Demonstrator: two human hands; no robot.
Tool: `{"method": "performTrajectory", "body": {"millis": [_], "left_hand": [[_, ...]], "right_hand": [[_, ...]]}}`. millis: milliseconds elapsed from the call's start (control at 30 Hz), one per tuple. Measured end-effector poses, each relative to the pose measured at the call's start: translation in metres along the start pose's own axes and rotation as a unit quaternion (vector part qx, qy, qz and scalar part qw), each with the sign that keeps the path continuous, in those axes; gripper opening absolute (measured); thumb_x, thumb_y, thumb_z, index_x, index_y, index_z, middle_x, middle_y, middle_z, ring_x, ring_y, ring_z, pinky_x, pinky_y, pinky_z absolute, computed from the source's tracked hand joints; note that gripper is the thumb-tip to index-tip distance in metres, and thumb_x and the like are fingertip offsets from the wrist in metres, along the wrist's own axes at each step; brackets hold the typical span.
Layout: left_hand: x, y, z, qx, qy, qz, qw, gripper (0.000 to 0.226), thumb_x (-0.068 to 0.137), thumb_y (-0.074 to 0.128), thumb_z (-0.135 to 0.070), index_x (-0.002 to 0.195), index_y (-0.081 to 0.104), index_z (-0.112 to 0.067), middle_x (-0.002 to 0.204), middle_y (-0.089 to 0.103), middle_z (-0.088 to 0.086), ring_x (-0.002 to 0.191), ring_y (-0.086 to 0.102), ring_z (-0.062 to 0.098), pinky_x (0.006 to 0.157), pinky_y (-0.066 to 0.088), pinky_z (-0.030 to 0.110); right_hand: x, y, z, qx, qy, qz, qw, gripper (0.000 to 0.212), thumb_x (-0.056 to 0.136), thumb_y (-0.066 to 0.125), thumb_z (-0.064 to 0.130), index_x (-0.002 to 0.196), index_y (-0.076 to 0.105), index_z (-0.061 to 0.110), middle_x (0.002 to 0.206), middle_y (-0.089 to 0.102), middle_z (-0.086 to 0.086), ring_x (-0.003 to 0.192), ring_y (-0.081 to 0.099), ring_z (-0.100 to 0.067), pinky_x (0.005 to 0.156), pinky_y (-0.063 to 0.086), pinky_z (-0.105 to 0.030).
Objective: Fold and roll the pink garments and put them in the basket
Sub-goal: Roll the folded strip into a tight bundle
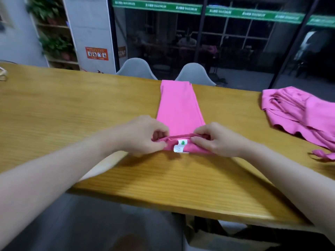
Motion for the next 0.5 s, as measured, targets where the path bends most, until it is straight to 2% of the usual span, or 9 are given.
{"method": "performTrajectory", "body": {"millis": [67,167,300,367,400,467,500], "left_hand": [[0.010,0.003,0.023,-0.137,-0.063,0.042,0.988,0.003,0.096,0.067,-0.019,0.098,0.069,-0.020,0.079,0.071,0.005,0.068,0.061,0.016,0.067,0.048,0.033],[0.011,0.008,0.043,-0.250,-0.081,0.026,0.965,0.011,0.098,0.063,-0.007,0.104,0.067,-0.016,0.076,0.068,0.006,0.066,0.058,0.013,0.061,0.049,0.031],[0.013,0.011,0.049,-0.245,-0.069,-0.005,0.967,0.018,0.095,0.066,-0.013,0.102,0.069,-0.030,0.076,0.068,0.002,0.067,0.060,0.017,0.065,0.047,0.027],[0.014,0.007,0.048,-0.243,-0.051,-0.026,0.968,0.023,0.094,0.067,-0.006,0.102,0.070,-0.027,0.089,0.071,0.000,0.079,0.066,0.018,0.069,0.049,0.029],[0.013,0.005,0.046,-0.233,-0.041,-0.037,0.971,0.025,0.092,0.068,-0.002,0.101,0.071,-0.025,0.094,0.071,0.000,0.084,0.066,0.014,0.070,0.050,0.027],[0.011,0.002,0.041,-0.216,-0.025,-0.052,0.975,0.025,0.089,0.071,0.000,0.099,0.072,-0.023,0.094,0.069,0.004,0.078,0.061,0.008,0.065,0.048,0.022],[0.010,0.001,0.040,-0.213,-0.016,-0.059,0.975,0.023,0.088,0.073,-0.002,0.099,0.072,-0.022,0.093,0.067,0.007,0.075,0.058,0.011,0.064,0.048,0.024]], "right_hand": [[0.005,0.003,-0.010,0.038,0.006,-0.003,0.999,0.030,0.102,0.061,0.026,0.078,0.062,0.009,0.064,0.052,-0.009,0.057,0.041,-0.010,0.056,0.032,-0.026],[0.000,0.000,-0.016,0.039,-0.023,-0.054,0.998,0.007,0.097,0.068,0.026,0.095,0.065,0.020,0.072,0.059,0.002,0.065,0.051,-0.014,0.060,0.041,-0.029],[0.000,-0.006,-0.016,0.022,-0.067,-0.069,0.995,0.011,0.092,0.073,0.017,0.091,0.063,0.020,0.087,0.061,0.005,0.081,0.057,-0.016,0.074,0.047,-0.029],[-0.001,-0.008,-0.015,0.000,-0.081,-0.070,0.994,0.005,0.092,0.073,0.021,0.089,0.070,0.019,0.095,0.061,0.005,0.093,0.057,-0.013,0.084,0.046,-0.025],[-0.002,-0.009,-0.018,-0.011,-0.077,-0.073,0.994,0.008,0.092,0.072,0.026,0.089,0.072,0.019,0.098,0.061,0.005,0.097,0.057,-0.012,0.086,0.044,-0.023],[-0.007,-0.011,-0.020,-0.021,-0.076,-0.072,0.994,0.017,0.092,0.069,0.034,0.089,0.076,0.019,0.099,0.062,0.006,0.098,0.058,-0.011,0.084,0.045,-0.025],[-0.008,-0.011,-0.020,-0.019,-0.076,-0.065,0.995,0.020,0.092,0.068,0.037,0.090,0.077,0.019,0.098,0.063,0.006,0.097,0.059,-0.011,0.083,0.046,-0.028]]}}
Point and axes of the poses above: each hand's wrist, its own x-axis towards the middle knuckle, its own y-axis out of the palm, z = x × y, the point moved 9 cm from there along x, towards the middle knuckle
